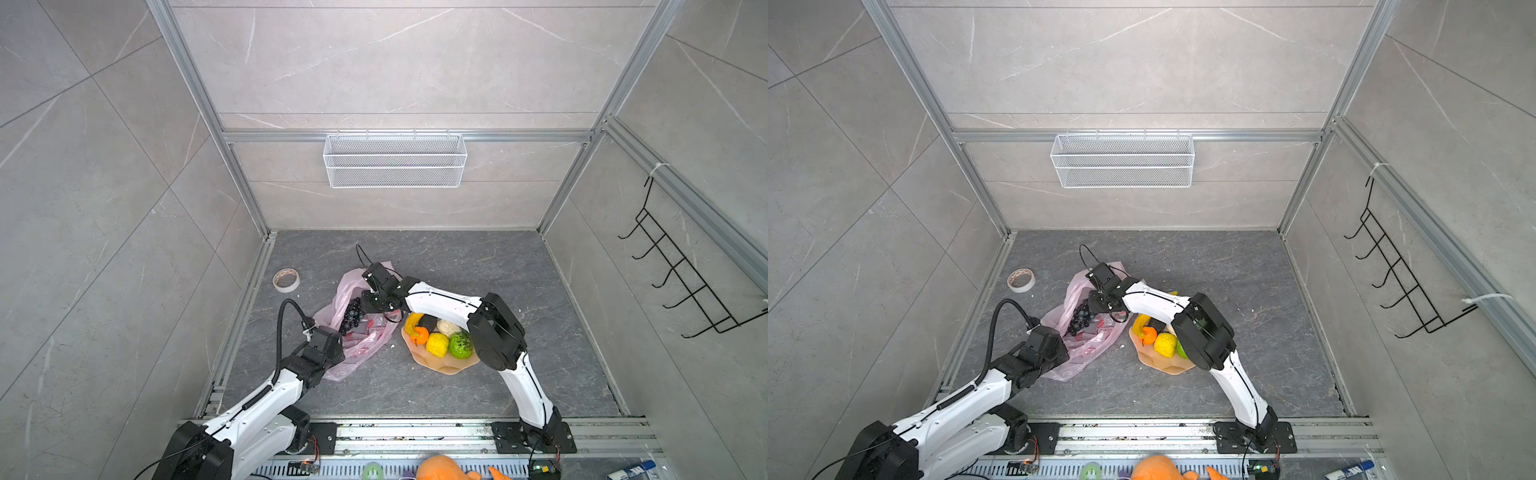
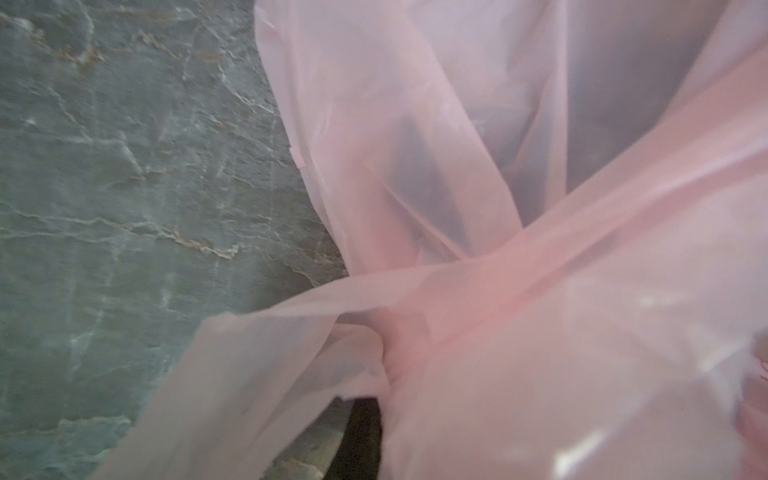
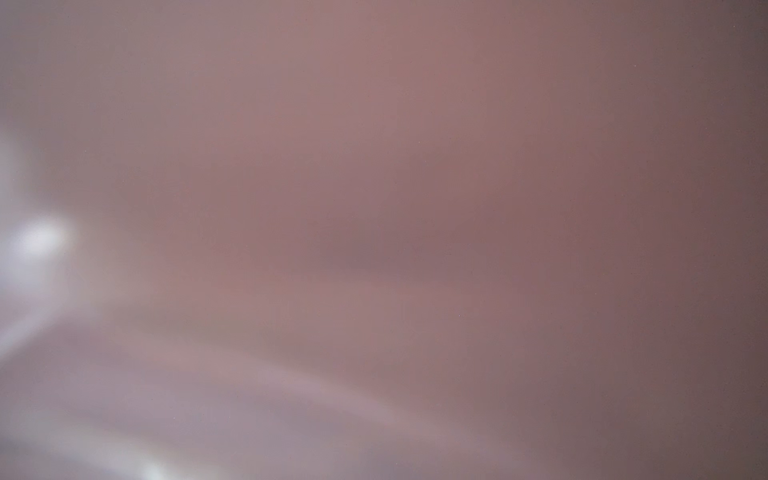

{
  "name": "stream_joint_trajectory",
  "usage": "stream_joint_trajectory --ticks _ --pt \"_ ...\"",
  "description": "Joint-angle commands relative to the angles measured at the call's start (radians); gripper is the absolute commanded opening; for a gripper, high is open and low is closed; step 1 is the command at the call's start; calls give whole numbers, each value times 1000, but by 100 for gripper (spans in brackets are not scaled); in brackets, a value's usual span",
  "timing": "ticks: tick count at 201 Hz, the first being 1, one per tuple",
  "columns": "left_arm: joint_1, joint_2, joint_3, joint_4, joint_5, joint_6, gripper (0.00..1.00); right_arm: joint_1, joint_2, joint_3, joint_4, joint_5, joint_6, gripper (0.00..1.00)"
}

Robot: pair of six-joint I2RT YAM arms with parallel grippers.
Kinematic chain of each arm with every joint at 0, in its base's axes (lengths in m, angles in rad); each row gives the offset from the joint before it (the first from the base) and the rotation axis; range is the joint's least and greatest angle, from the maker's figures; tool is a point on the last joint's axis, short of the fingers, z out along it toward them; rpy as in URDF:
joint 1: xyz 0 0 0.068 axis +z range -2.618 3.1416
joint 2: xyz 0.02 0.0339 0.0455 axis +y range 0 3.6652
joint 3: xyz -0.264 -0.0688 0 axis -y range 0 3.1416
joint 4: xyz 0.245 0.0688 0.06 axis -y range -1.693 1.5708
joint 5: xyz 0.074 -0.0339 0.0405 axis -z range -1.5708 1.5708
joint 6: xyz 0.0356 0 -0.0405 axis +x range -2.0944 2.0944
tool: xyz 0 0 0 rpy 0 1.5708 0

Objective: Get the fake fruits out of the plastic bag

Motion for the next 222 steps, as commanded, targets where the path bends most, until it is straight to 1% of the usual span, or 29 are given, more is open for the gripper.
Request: stream_joint_trajectory --ticks 1,15,26,66,75,95,121,147,183,222 --pt "-3 -9 25 -7 -51 10 0 4 -14 19 -37 39 -25 7" --pt "-4 -10 25 -10 -52 7 0 5 -25 1 -34 44 -24 8" --pt "-4 -8 25 -8 -53 7 0 3 -38 -15 -27 43 -20 11" --pt "-4 2 29 -9 -54 5 0 3 -68 -52 -5 14 12 29" --pt "-4 2 29 -9 -55 6 0 4 -67 -52 -3 10 18 32" --pt "-4 0 30 -12 -58 5 0 4 -50 -46 -7 1 29 36" --pt "-5 -2 29 -12 -58 5 0 4 -25 -41 13 -43 50 40" --pt "-5 -3 29 -13 -60 5 0 4 -7 -30 4 -59 64 41" --pt "-5 -5 29 -13 -65 3 0 4 5 -34 4 -60 72 39" --pt "-5 -5 27 -15 -63 5 0 3 29 -20 31 -75 90 29"
